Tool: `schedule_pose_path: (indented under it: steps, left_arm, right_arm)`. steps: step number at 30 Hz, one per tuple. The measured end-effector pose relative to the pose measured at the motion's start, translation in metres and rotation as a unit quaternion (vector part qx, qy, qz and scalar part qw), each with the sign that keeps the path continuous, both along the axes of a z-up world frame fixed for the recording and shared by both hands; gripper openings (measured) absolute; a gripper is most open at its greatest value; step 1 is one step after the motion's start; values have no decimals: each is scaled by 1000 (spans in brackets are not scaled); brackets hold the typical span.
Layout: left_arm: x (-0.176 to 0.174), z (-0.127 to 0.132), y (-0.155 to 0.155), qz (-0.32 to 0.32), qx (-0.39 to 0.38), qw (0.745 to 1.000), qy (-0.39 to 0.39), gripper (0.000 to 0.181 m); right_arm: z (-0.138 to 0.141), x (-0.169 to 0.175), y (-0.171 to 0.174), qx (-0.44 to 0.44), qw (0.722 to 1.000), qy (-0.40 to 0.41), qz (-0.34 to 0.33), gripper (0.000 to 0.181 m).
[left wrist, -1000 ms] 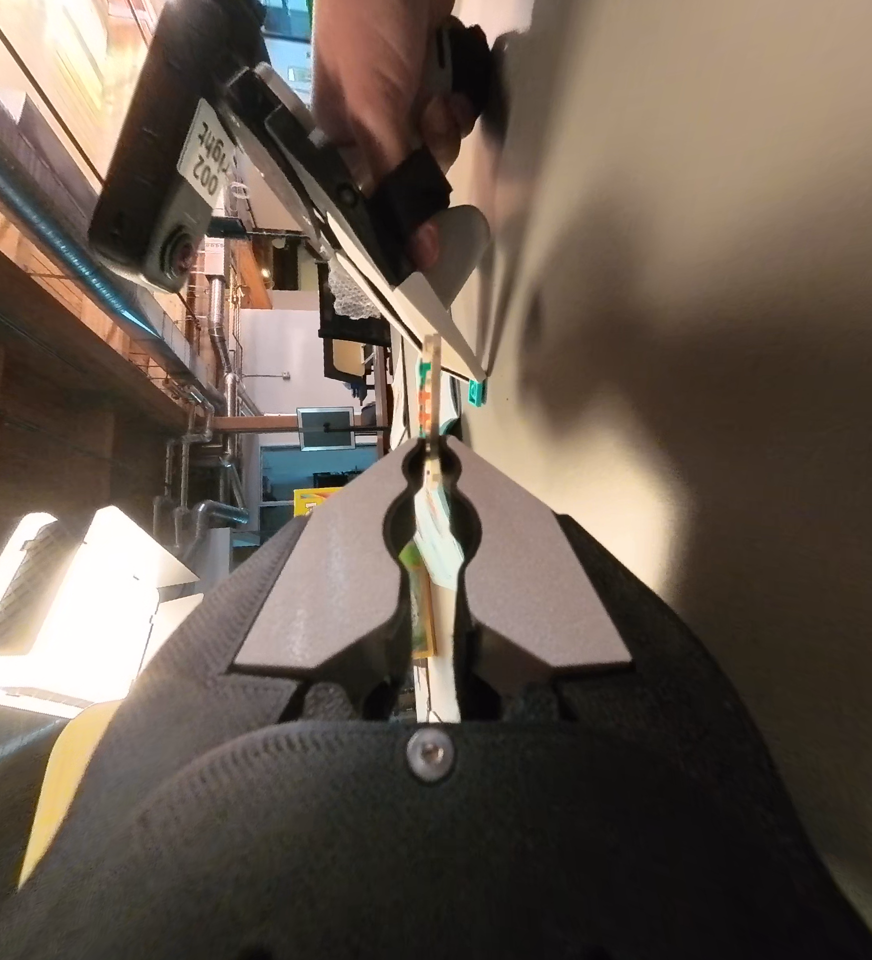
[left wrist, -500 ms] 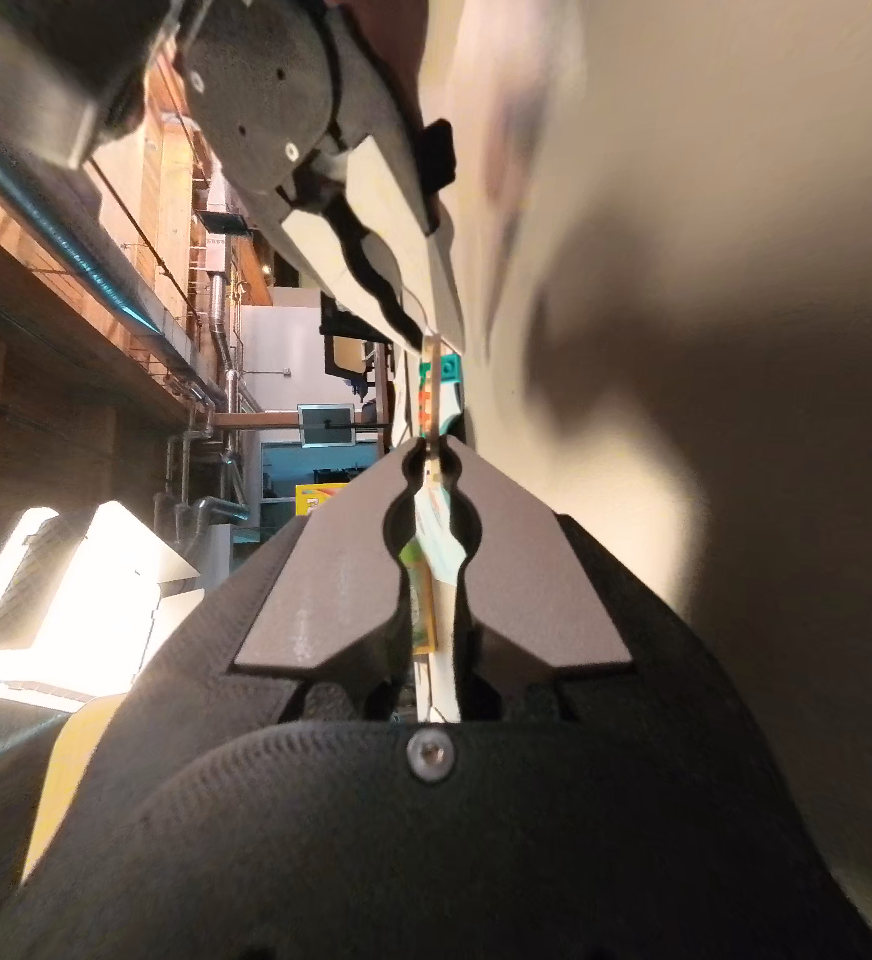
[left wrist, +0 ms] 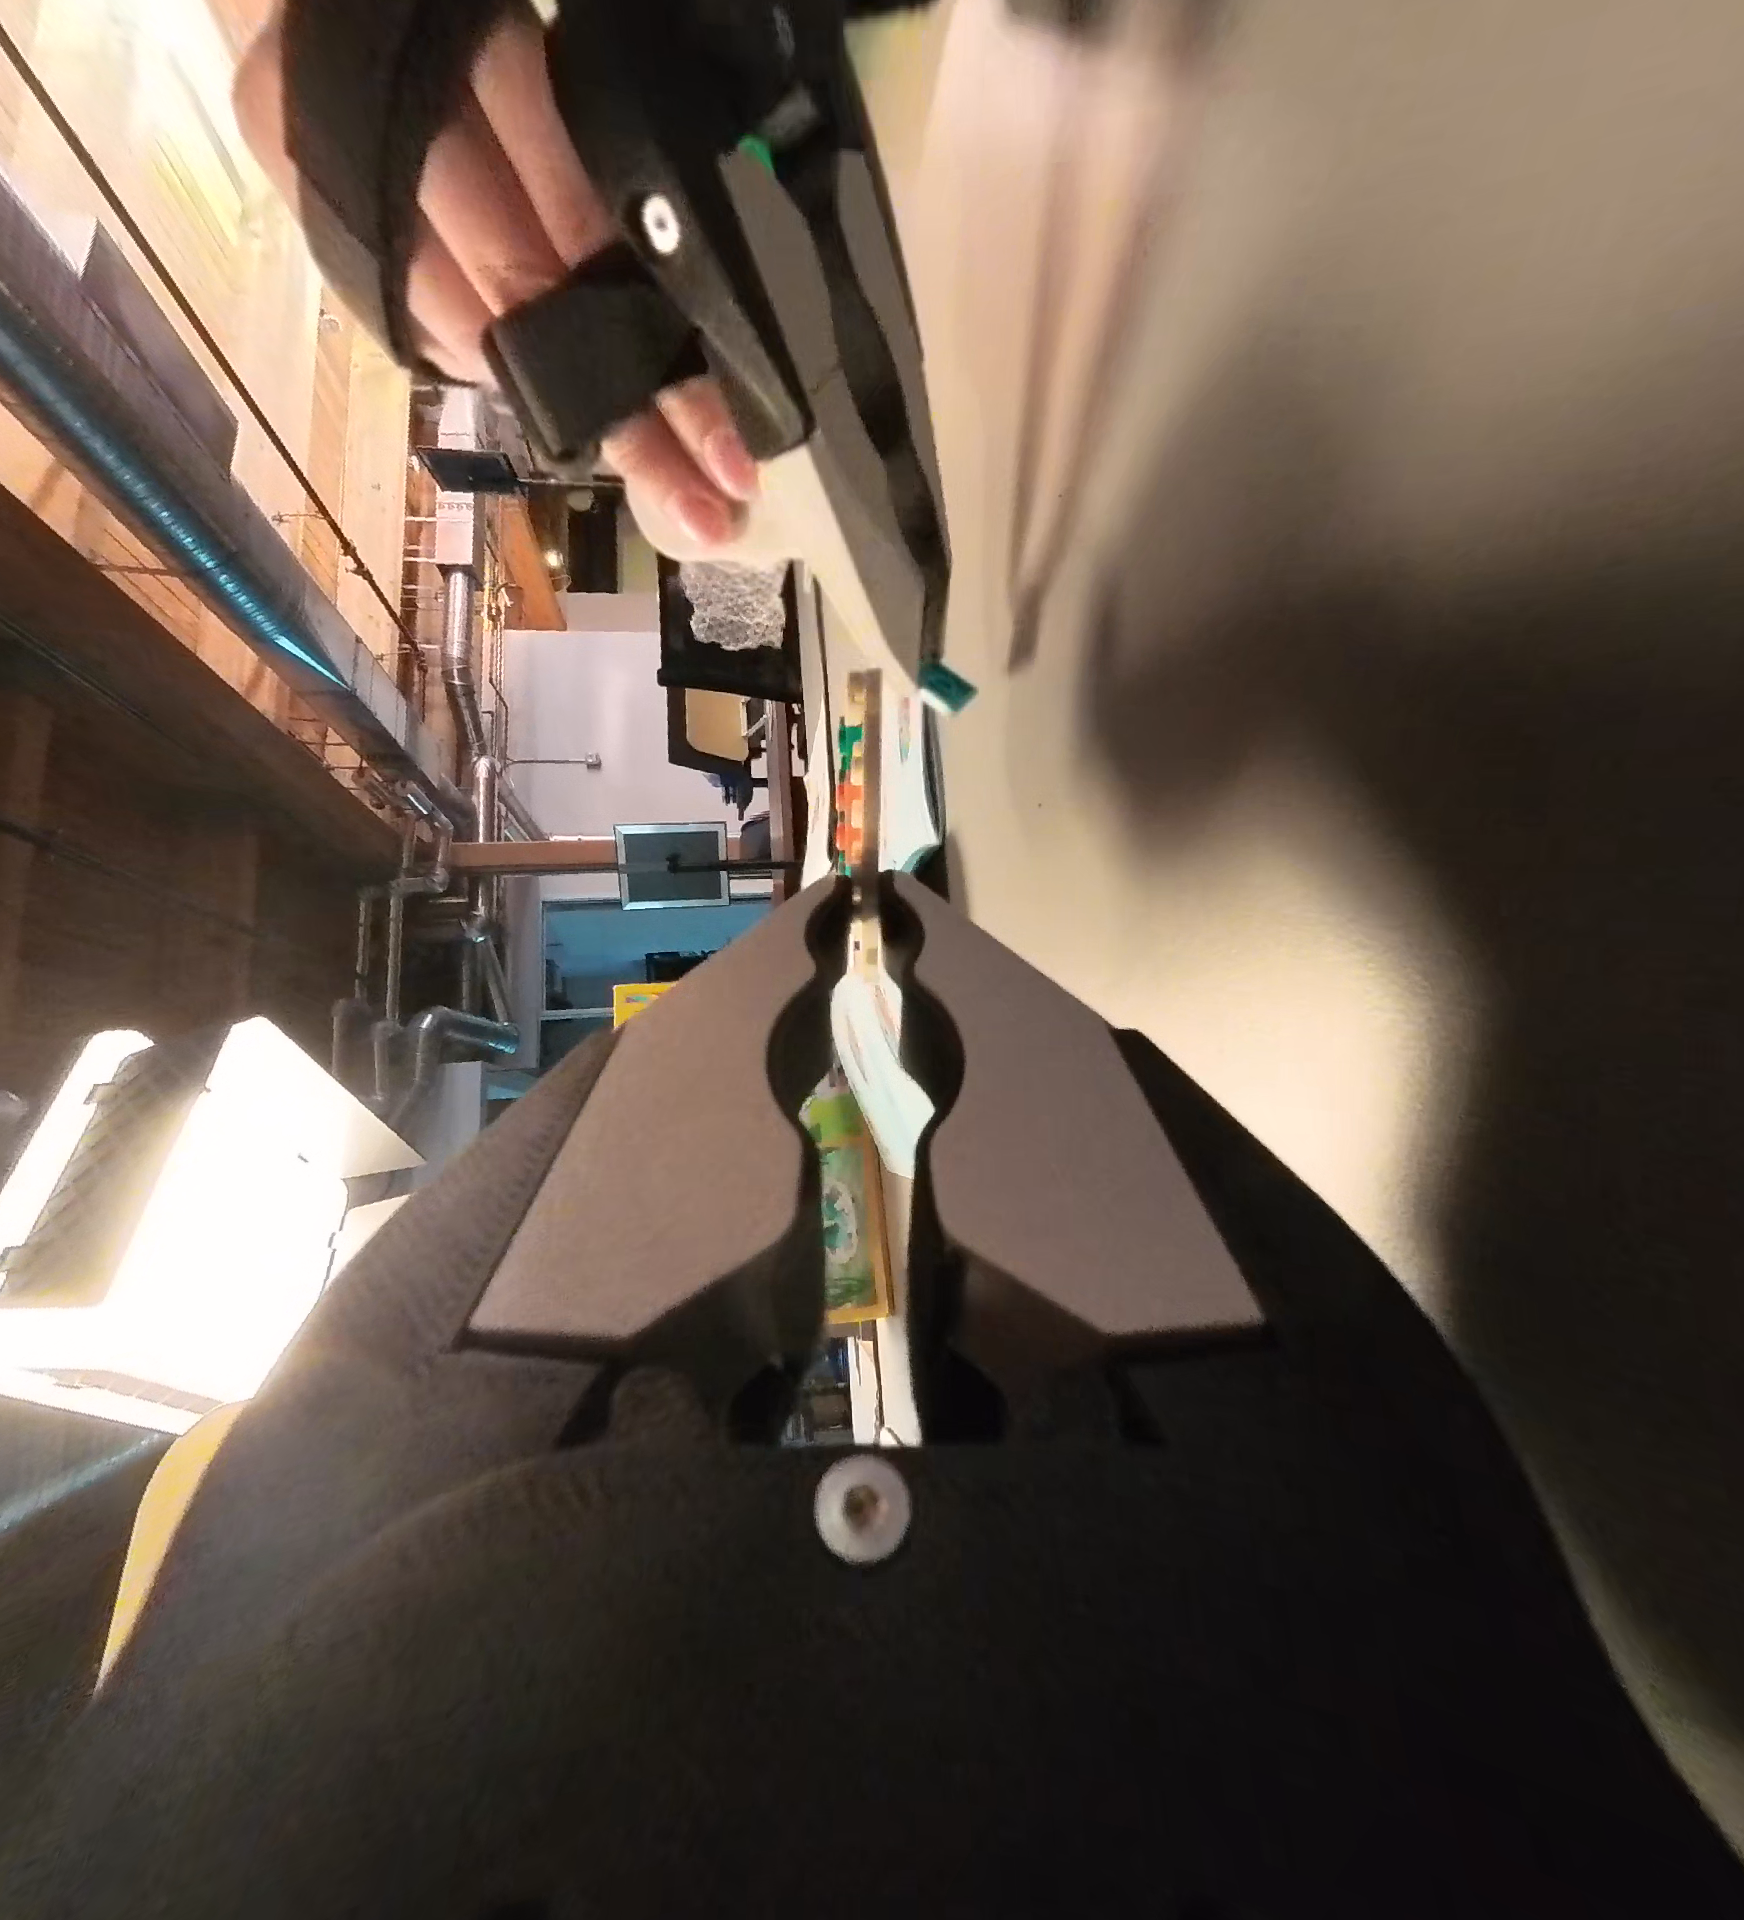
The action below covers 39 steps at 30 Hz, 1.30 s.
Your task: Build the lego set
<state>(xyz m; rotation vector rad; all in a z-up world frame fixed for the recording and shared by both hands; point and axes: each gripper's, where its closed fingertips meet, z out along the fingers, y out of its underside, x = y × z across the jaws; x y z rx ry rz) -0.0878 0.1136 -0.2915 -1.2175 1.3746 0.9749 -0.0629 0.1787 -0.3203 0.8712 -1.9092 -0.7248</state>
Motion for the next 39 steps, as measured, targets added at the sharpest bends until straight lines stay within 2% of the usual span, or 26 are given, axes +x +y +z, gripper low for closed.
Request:
schedule_pose_path:
  steps: [4, 9, 12, 14, 16, 17, 18, 20, 22, 23, 24, 25, 26, 29, 32, 37, 39]
  left_arm:
    - [1, 0, 0, -2, 0, 1000, 1, 4]
    - [2, 3, -1, -2, 4, 1000, 1, 4]
    - [1, 4, -1, -2, 5, 1000, 0, 4]
    - [2, 5, -1, -3, 7, 1000, 0, 4]
    - [2, 6, -2, -5, 9, 1000, 2, 4]
    - [3, 6, -2, -5, 10, 1000, 3, 4]
    - [2, 7, -2, -5, 12, 1000, 4, 4]
    - [2, 7, -3, -7, 12, 1000, 3, 4]
    - [5, 9, -4, -15, 14, 1000, 1, 4]
    - [7, 10, -5, -21, 18, 1000, -1, 4]
    - [10, 12, -7, -28, 24, 999, -3, 4]
    - [13, 15, -8, -35, 33, 999, -4, 4]
    - [15, 18, -10, -42, 43, 998, -3, 4]
    - [18, 22, -12, -46, 48, 998, -3, 3]
    - [14, 24, -11, -40, 50, 998, -3, 3]
    - [14, 20, -10, -38, 44, 998, -2, 3]
    - [15, 19, -10, -39, 43, 998, 0, 3]
  right_arm:
    - [-8, 11, -21, 26, 998, -39, 53, 15]
    - [-16, 23, -25, 43, 991, -99, 80, 14]
    - [-14, 26, -34, 19, 990, -105, 90, 24]
    - [-10, 28, -34, -38, 992, -111, 48, 35]
    - [-5, 31, -27, -145, 980, -129, -46, 44]
    - [-1, 31, -23, -215, 963, -132, -98, 44]
    - [0, 34, -19, -291, 932, -150, -157, 43]
    - [-1, 39, -20, -455, 828, -202, -258, 42]
    - [4, 41, -33, -597, 694, -269, -300, 38]
    - [9, 38, -36, -645, 638, -290, -305, 38]
    - [11, 36, -38, -673, 594, -315, -308, 38]
    - [9, 33, -36, -684, 568, -332, -315, 38]
    - [5, 32, -35, -683, 556, -349, -318, 39]
    - [-9, 29, -34, -672, 548, -385, -317, 38]
    - [-12, 26, -41, -676, 523, -418, -308, 35]
    - [-16, 23, -37, -664, 528, -431, -307, 25]
    - [-17, 24, -36, -652, 545, -427, -308, 18]
